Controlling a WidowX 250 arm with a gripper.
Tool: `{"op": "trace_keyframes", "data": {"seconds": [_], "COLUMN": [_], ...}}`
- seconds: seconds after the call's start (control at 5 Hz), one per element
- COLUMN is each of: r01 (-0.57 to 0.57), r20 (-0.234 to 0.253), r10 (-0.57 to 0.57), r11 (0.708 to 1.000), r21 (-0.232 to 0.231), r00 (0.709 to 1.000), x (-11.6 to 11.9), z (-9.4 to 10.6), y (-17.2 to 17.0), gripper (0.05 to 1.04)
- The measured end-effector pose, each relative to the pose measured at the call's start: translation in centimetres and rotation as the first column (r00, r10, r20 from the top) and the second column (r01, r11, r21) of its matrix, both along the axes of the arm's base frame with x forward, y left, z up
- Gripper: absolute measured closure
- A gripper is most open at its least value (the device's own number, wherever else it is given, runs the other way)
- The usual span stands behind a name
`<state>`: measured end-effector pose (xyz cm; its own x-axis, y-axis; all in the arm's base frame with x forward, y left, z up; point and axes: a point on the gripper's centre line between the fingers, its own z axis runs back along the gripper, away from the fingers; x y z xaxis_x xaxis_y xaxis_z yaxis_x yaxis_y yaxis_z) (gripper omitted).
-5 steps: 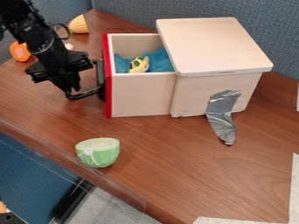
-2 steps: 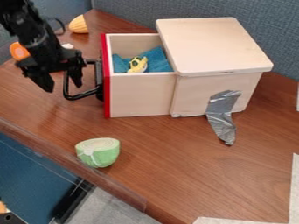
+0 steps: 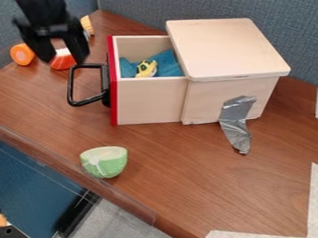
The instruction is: Open the drawer
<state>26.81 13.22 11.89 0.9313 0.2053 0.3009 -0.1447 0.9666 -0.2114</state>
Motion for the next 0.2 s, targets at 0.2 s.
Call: {"op": "trace_keyframes", "data": {"seconds": [0.2], "r01": [0.143], "r20": [-0.021], "r10": [-0.143], "r11": [0.990], "r21": [-0.007], "r00": [0.989], "x": [-1.75], "z": [3.16], "y": [-1.30], "gripper": [0.084]}}
